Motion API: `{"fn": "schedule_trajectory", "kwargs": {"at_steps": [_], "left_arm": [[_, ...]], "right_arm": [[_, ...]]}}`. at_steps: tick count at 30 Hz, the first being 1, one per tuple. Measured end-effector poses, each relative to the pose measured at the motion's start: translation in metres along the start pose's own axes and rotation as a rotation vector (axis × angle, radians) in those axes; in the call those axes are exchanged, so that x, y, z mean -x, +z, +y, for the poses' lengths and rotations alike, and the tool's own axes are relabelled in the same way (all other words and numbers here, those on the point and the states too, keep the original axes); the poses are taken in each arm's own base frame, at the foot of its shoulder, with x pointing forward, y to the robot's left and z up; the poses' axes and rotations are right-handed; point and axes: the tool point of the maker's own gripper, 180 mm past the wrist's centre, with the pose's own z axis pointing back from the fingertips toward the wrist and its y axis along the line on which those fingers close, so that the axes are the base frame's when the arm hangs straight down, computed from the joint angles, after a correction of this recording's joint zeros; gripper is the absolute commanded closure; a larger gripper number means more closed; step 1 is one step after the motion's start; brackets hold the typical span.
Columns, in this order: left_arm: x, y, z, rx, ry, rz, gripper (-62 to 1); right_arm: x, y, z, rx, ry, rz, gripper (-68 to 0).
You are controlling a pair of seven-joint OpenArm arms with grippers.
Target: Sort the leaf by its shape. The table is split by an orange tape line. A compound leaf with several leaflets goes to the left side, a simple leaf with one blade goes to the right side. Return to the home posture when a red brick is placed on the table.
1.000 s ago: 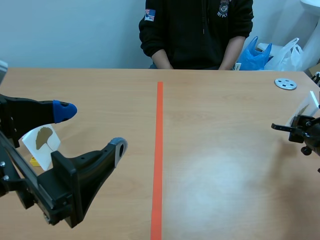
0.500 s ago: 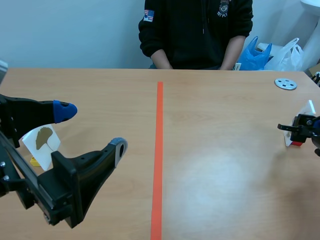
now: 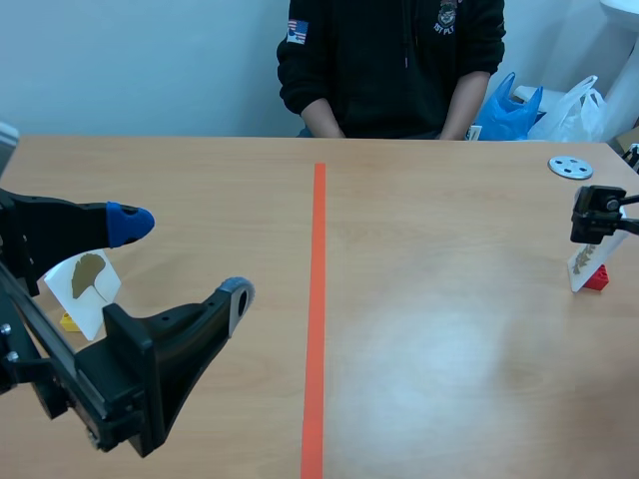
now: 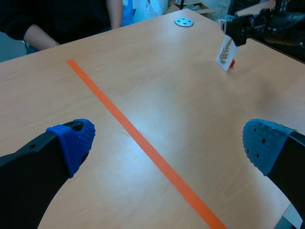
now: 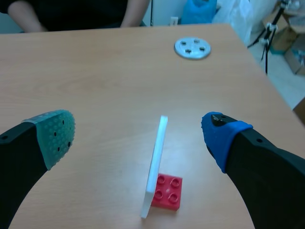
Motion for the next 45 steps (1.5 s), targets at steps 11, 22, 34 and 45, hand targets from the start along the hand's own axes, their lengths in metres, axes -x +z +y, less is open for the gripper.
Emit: {"fn": "schedule_trajectory", "kwargs": {"at_steps": [11, 22, 34, 45], "left_arm": [[0.001, 0.0, 0.0, 0.0, 0.0, 0.003, -62.3], [0.001, 0.0, 0.0, 0.0, 0.0, 0.003, -62.3], [0.0, 0.001, 0.013, -0.07, 0.006, 0.003, -62.3], [0.002, 0.002, 0.015, -0.063, -0.021, 0.022, -62.3]], "right_arm": [[-0.091, 0.069, 0.026, -0.14, 0.167, -0.201, -67.9], [-0.121, 0.154, 0.129, -0.468, 0.147, -0.232, -67.9], [-0.086, 0.201, 0.167, -0.655, 0.143, -0.081, -67.9], [-0.083, 0.209, 0.173, -0.676, 0.1, -0.074, -67.9]]}}
